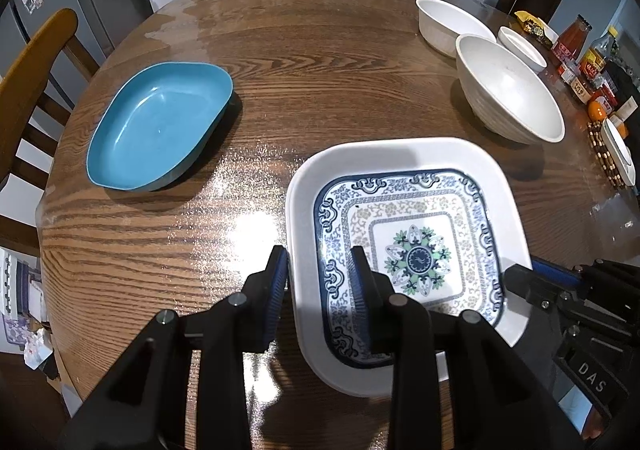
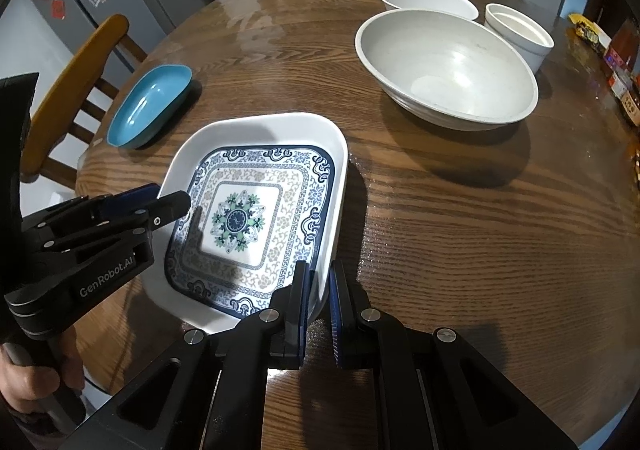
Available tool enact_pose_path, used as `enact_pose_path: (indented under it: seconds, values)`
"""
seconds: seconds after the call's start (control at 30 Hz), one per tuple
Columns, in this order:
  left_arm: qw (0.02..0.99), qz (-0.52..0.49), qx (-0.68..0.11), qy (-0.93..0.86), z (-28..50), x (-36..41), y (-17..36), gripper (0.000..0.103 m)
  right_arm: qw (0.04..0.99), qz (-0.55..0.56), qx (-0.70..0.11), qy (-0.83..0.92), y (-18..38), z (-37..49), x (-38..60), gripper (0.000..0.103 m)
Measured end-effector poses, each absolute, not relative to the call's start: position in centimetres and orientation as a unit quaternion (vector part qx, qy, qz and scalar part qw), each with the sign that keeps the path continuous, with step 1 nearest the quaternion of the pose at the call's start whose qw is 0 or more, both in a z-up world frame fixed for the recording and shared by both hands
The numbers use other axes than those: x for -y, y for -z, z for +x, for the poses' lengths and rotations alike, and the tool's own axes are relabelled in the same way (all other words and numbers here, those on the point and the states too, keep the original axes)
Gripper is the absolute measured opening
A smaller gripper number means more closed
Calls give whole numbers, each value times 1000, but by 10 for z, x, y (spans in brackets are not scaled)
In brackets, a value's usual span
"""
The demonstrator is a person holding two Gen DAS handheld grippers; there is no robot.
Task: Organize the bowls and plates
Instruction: 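Settle the plate on the stack and open both grippers, then move both grippers to the blue square bowl and grasp its rim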
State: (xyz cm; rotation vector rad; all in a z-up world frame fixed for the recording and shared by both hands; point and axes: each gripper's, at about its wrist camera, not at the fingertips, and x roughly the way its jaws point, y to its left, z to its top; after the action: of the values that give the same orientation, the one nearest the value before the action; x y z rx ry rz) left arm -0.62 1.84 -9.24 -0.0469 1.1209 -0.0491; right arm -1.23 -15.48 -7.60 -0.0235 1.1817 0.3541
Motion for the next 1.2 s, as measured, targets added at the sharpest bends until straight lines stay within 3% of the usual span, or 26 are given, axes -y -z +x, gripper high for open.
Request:
enact_pose_path:
  seconds: [0.07,0.13,0.3,0.37,0.43,0.53,0.6,0.67,0.73,0.97,1.2]
  values:
    - [849,-23,-528,23,-7,-19,90,49,818,-4,-550,-166,73,-11,158,11]
    - [851,-22,-524,21,-8,-19,87,59,822,1,-545,-165,68,-11,160,11]
    - [855,-24,-517,20,-10,-21,80,61,826,8,-538,-167,62,-11,160,11]
    - [857,-27,-515,17,-11,-24,78,73,826,11,-537,-172,61,-11,158,11]
    - [858,-29,-512,15,-12,-26,76,77,824,13,-538,-176,61,-11,156,11]
    - [859,-32,-511,9,-13,-31,74,78,822,14,-540,-182,61,-11,151,12]
    - [859,-33,-511,4,-13,-34,73,78,821,13,-540,-185,61,-10,148,19]
    - [859,-36,-511,0,-13,-37,73,79,822,12,-537,-188,60,-11,144,37]
    - [858,-38,-512,-5,-14,-42,74,81,825,8,-532,-191,57,-11,139,43]
    - [857,-48,-513,-21,-15,-57,74,89,826,-1,-526,-202,51,-7,123,43]
    - [855,-57,-514,-38,-13,-79,74,91,829,-9,-520,-208,43,1,105,43]
